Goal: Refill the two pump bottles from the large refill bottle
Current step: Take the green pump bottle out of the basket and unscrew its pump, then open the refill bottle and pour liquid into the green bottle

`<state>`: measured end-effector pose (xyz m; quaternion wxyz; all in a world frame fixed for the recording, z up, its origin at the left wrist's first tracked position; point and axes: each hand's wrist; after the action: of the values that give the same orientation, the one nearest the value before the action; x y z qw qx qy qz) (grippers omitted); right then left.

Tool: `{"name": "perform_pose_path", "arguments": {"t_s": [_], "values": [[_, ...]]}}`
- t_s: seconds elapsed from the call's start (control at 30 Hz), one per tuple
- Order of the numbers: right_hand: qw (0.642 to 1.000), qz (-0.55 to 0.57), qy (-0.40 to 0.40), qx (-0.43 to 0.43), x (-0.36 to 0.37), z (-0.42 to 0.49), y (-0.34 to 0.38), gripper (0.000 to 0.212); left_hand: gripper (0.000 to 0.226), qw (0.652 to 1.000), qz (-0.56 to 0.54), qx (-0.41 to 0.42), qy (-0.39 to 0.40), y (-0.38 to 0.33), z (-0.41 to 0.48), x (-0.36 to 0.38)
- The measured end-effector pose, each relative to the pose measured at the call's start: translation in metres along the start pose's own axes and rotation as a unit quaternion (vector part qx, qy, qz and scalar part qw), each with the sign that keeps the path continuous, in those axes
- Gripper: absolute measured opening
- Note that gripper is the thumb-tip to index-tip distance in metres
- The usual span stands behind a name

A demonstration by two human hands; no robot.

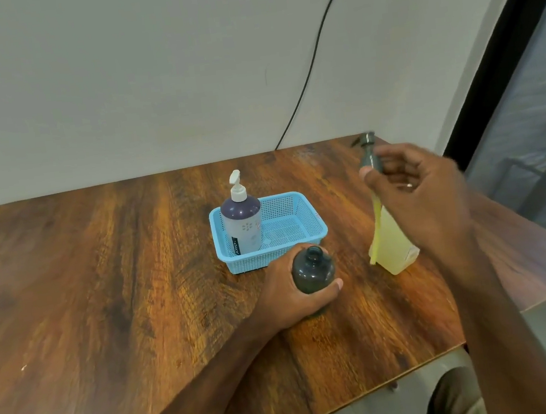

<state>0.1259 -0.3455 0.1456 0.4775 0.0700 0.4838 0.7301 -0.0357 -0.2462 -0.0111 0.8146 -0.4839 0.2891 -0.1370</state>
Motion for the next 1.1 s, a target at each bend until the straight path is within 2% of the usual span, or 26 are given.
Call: {"name": "perform_pose_path", "arguments": {"t_s": [0.13,0.33,0.47,0.63,0.73,0.83,0.93,1.03,1.1], "values": [[0.984,-0.145,0.086,0.053,0.028,-0.022,-0.049,0.037,0.051,1.000,0.002,0.010,-0.009,0.001,-0.001,0.002],[0.954,-0.224,0.165,0.108,0.065,-0.049,-0.108,0.031,0.073,0.999,0.018,0.035,-0.023,-0.001,0.000,0.001],[0.953,-0.230,0.151,0.126,0.073,-0.049,-0.119,0.024,0.089,0.997,0.048,0.045,-0.035,-0.003,-0.003,0.002],[0.955,-0.213,0.156,0.137,0.069,-0.055,-0.120,0.017,0.097,0.990,0.090,0.082,-0.070,-0.010,-0.007,0.005],[0.962,-0.183,0.146,0.140,0.060,-0.064,-0.117,0.021,0.099,0.976,0.135,0.146,-0.092,-0.020,-0.011,0.008],[0.967,-0.157,0.136,0.146,0.046,-0.074,-0.112,0.030,0.089,0.958,0.150,0.216,-0.117,-0.033,-0.013,0.012],[0.974,-0.141,0.117,0.132,0.029,-0.081,-0.105,0.025,0.076,0.936,0.170,0.275,-0.140,-0.048,-0.015,0.021],[0.984,-0.125,0.042,0.120,0.009,-0.080,-0.096,0.017,0.063,0.916,0.198,0.317,-0.148,-0.063,-0.016,0.037],[0.990,-0.112,-0.026,0.087,-0.003,-0.077,-0.094,0.014,0.056,0.918,0.193,0.320,-0.131,-0.073,-0.013,0.051]]}}
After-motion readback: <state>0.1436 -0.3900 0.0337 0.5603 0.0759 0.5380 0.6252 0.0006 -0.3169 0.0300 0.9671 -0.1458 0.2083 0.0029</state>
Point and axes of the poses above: each hand's wrist, its own z-axis towards the middle knuckle, its own x-axis out of the palm, y = z × x
